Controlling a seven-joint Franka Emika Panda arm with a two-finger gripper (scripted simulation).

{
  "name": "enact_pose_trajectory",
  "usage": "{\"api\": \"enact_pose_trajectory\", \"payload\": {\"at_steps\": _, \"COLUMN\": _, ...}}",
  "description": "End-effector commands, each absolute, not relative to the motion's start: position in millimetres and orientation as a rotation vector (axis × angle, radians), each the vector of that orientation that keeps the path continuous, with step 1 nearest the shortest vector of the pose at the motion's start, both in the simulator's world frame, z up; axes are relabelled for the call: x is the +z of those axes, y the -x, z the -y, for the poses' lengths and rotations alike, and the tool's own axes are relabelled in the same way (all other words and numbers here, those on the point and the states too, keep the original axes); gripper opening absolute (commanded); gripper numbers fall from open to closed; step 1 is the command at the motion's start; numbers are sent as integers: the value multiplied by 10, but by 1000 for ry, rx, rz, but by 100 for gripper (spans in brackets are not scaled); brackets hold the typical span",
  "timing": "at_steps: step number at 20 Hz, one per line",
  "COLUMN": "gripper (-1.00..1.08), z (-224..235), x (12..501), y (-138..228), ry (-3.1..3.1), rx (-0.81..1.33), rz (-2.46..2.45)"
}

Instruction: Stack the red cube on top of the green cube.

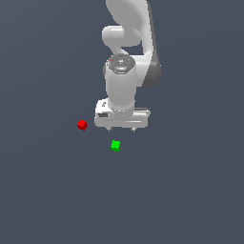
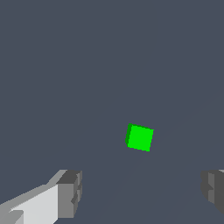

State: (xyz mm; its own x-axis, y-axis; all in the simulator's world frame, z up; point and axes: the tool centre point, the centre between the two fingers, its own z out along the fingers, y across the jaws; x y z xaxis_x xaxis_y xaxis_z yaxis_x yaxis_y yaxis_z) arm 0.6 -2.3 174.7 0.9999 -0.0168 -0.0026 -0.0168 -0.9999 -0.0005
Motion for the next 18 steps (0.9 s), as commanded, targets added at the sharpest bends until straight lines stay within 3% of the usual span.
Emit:
{"api": "enact_pose_trajectory", "payload": {"at_steps": 1, "gripper": 100, "z": 23, "x": 1747, "y": -6, "ry": 3141, "rx": 4, "rz": -26}}
{"api": "enact_pose_trajectory", "payload": {"at_steps": 10, "gripper": 100, "z": 332, "x": 1622, "y": 127, "ry": 3140, "rx": 3, "rz": -93}}
{"api": "enact_pose_trajectory", "payload": {"at_steps": 18, "gripper": 100, "z": 1179, "x": 1265, "y": 572, "ry": 3130, "rx": 2, "rz": -281}}
